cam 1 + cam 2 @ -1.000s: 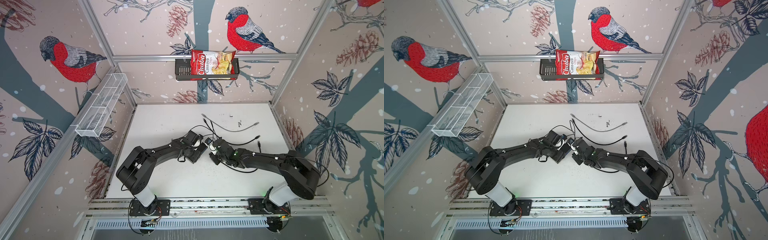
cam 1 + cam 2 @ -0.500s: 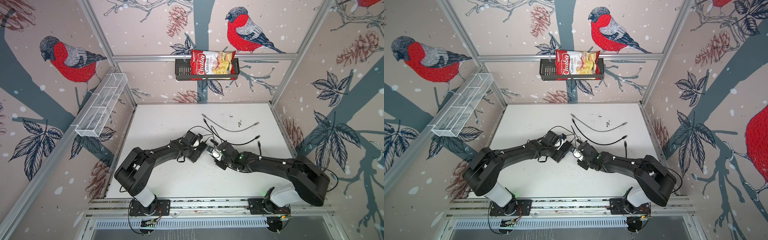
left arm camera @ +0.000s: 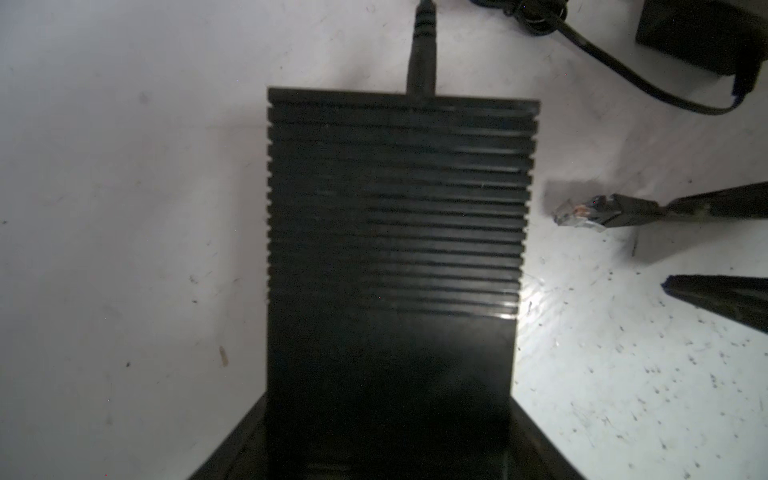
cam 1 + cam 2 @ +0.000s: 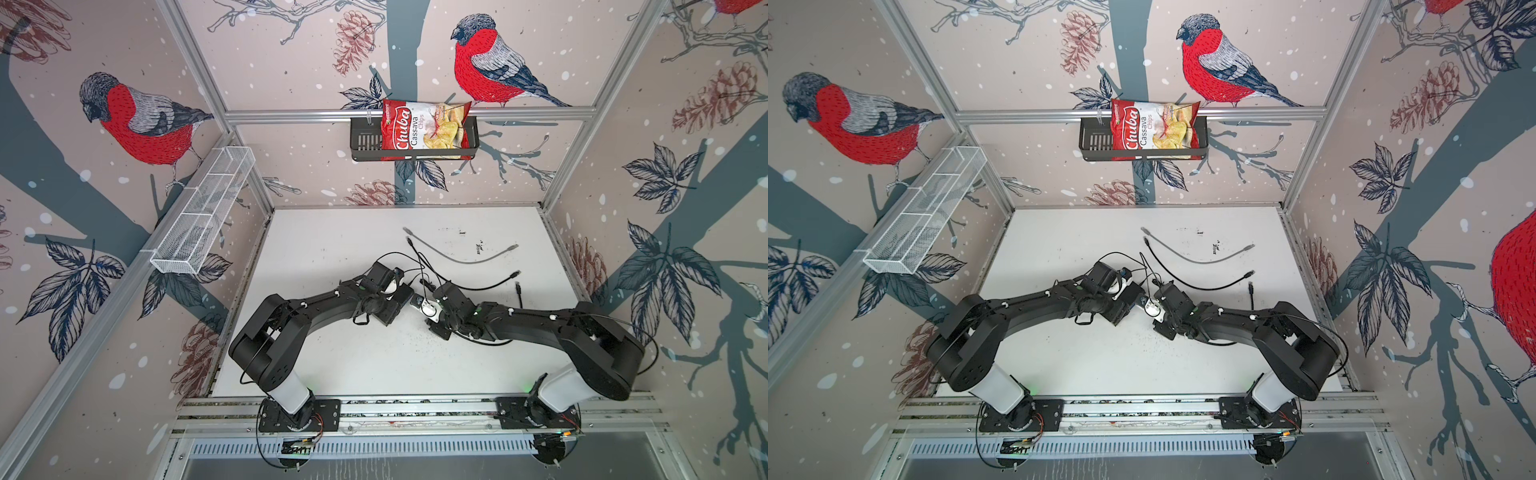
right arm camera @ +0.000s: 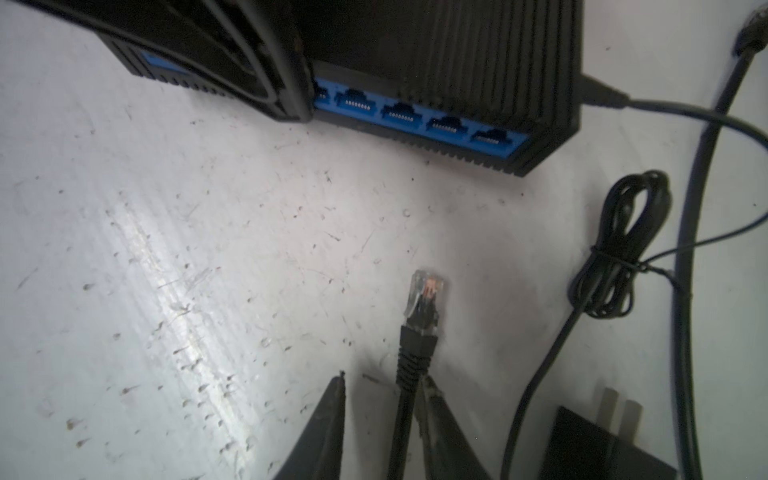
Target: Insert the plug into the switch port
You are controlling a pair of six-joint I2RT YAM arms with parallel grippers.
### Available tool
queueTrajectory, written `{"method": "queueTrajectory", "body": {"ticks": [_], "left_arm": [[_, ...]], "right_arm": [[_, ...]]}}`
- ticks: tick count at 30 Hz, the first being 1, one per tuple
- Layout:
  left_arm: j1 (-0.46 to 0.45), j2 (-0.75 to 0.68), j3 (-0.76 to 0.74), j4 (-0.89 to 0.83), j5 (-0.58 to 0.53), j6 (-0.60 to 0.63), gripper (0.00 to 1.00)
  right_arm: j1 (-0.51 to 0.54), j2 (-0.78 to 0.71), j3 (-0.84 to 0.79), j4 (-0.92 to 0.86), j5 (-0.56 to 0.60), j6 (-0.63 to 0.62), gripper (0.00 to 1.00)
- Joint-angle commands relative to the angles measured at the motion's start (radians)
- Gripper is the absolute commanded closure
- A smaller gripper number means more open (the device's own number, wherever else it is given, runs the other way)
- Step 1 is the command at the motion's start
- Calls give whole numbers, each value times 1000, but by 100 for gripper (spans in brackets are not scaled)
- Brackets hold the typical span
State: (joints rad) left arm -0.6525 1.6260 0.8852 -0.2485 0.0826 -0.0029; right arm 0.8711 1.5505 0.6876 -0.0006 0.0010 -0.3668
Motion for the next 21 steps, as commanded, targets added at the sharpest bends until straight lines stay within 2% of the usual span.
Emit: {"method": "queueTrajectory", "body": {"ticks": [1, 21], "left_arm": [[1, 3, 10, 29, 18, -4, 100], [3, 14, 14, 17, 23, -3, 100]], "right_arm": [[-3, 9, 3, 34, 9, -13, 68], [-22, 117, 71, -30, 6, -35, 75]]}}
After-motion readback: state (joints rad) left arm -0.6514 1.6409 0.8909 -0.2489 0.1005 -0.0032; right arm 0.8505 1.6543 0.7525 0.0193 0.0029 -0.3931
